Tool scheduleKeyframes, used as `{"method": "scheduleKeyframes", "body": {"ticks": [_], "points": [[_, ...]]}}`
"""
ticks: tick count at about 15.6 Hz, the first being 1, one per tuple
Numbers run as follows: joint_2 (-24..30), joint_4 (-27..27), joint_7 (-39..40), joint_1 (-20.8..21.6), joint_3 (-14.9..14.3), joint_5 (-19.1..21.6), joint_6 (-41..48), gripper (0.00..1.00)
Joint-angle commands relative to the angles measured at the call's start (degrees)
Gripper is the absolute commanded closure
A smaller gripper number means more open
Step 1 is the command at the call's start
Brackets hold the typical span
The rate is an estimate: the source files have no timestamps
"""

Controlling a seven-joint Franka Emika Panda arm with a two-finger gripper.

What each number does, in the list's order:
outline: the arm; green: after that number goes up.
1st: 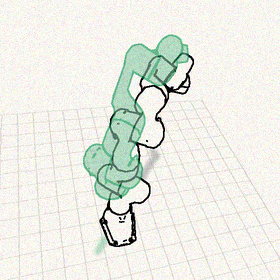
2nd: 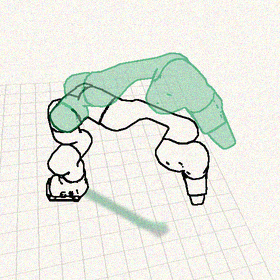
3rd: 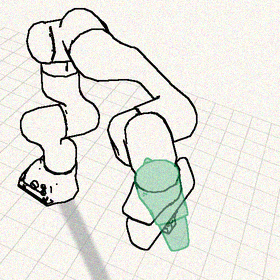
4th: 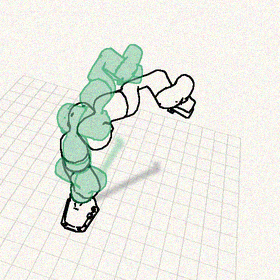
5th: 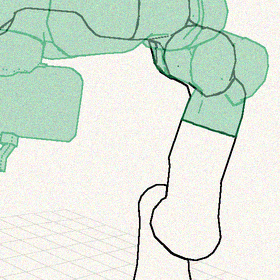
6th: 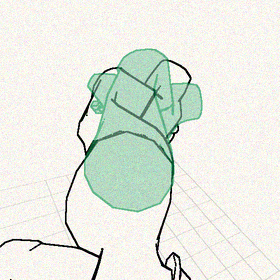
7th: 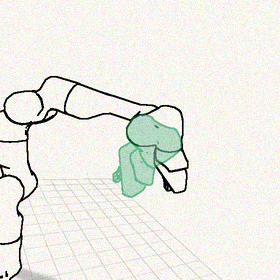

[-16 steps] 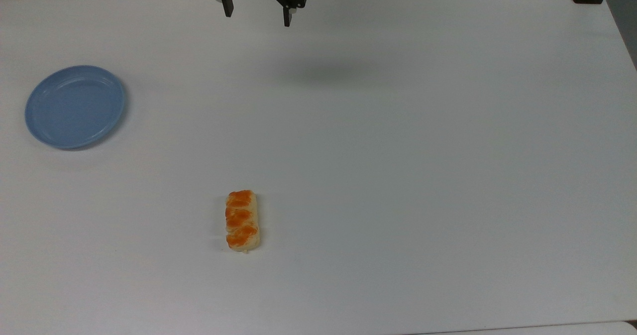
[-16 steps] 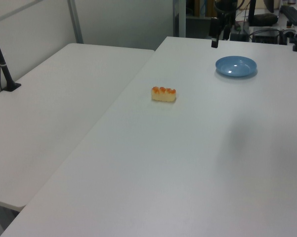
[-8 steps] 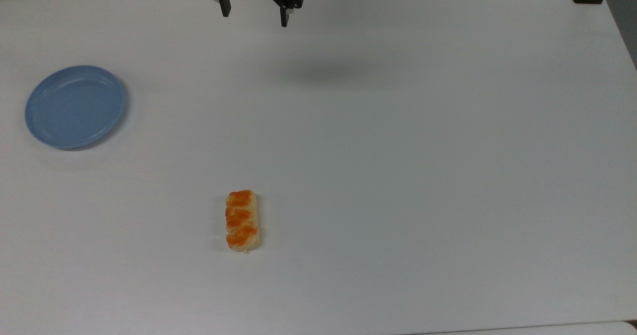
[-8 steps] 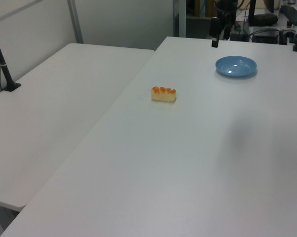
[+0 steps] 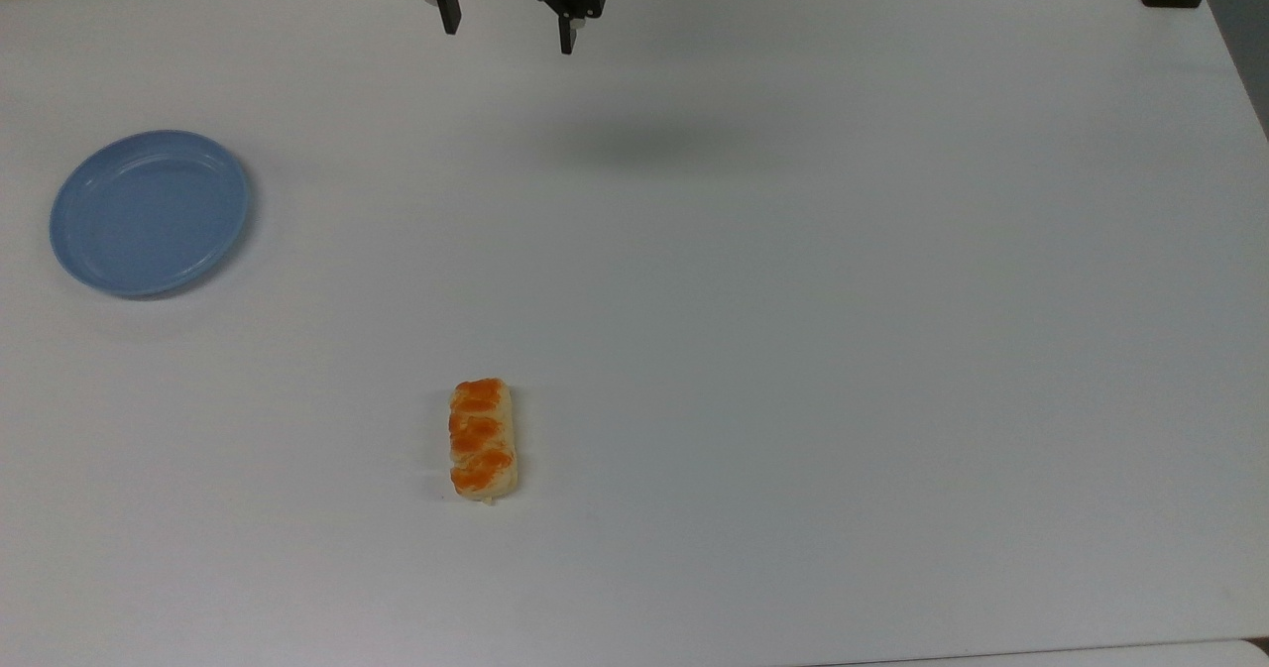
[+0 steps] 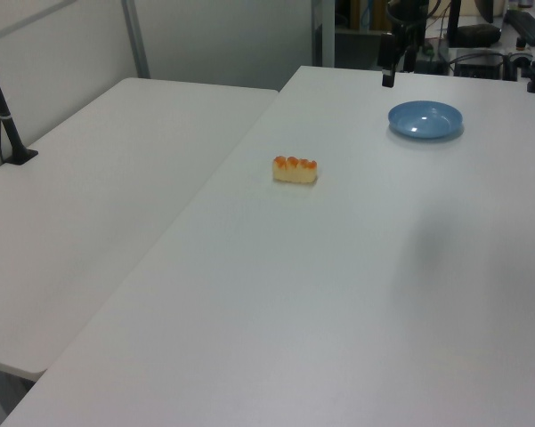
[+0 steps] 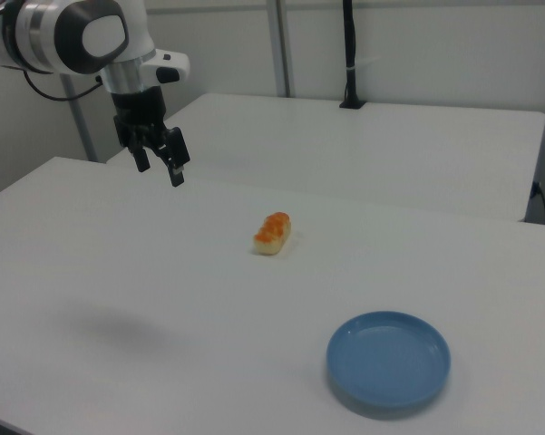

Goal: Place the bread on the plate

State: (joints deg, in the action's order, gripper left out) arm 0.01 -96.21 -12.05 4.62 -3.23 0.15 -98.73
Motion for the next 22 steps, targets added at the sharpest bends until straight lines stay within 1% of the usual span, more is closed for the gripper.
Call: {"method": "scheduleKeyframes", "body": {"ticks": [1, 6, 11, 14, 16, 18, 20, 22], "points": [[0.51, -0.20, 0.80, 0.48, -0.37, -0.15, 1.61, 0.00], [0.43, -0.38, 0.54, 0.48, -0.02, -0.15, 1.61, 0.00], [-1.15, -0.11, 1.24, 0.30, -0.02, -0.50, 0.91, 0.00], [-3.70, 0.32, 4.56, 0.13, -0.02, -2.43, 0.38, 0.00], [-4.49, 0.33, 7.12, -0.40, -0.02, -2.97, -3.46, 0.00], [-5.19, 0.24, 10.27, -2.06, -0.02, -2.79, -7.51, 0.00], [-7.39, 0.41, 16.59, -2.94, -0.02, -2.79, -10.76, 0.00], [-10.28, 0.33, 18.03, -3.74, -0.02, -2.79, -16.46, 0.00]]}}
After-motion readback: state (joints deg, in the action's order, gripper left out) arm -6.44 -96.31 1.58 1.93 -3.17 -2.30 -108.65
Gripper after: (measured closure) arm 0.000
